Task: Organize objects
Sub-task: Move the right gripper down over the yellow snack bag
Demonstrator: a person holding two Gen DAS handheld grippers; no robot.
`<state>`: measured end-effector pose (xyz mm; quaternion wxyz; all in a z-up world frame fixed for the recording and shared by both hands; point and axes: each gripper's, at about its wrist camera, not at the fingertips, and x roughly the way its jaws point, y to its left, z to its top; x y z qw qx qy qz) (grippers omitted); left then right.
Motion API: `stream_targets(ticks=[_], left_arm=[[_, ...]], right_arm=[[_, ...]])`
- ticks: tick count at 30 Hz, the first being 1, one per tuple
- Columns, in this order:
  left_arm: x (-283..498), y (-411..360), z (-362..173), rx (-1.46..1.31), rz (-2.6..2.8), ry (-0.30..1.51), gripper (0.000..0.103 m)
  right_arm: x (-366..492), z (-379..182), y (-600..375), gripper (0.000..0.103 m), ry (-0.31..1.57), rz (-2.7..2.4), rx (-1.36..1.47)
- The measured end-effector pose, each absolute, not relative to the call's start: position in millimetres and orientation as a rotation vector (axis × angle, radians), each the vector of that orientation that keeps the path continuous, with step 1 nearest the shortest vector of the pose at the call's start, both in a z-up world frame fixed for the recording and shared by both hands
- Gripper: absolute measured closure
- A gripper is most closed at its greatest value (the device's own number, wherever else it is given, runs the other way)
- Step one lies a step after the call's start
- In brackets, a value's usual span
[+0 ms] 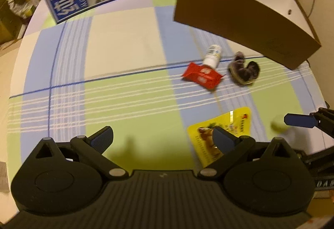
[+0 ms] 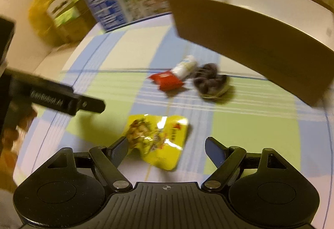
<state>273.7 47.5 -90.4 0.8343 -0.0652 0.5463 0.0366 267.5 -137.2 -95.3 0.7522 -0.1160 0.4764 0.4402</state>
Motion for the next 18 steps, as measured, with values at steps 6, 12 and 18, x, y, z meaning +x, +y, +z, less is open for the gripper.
stream_targets(ticks=[6,12,18], left_arm=[[262.7,70.1,-96.7,-0.186,0.134,1.173,0.003],[252.4,87.3,-100.9,-0.222,0.182,1.182,0.004],[247.9,97.7,-103.5,-0.247,0.214,1.186,0.004]], right_arm=[[251.3,-108.5,-116.4,0.024,0.937,1.141,-0.506],[240.1,-124.1,-101.6,0.024,0.799,1.325,-0.749],[240.1,-144.9,-81.0,0.024,0.709,1.429,-0.976]])
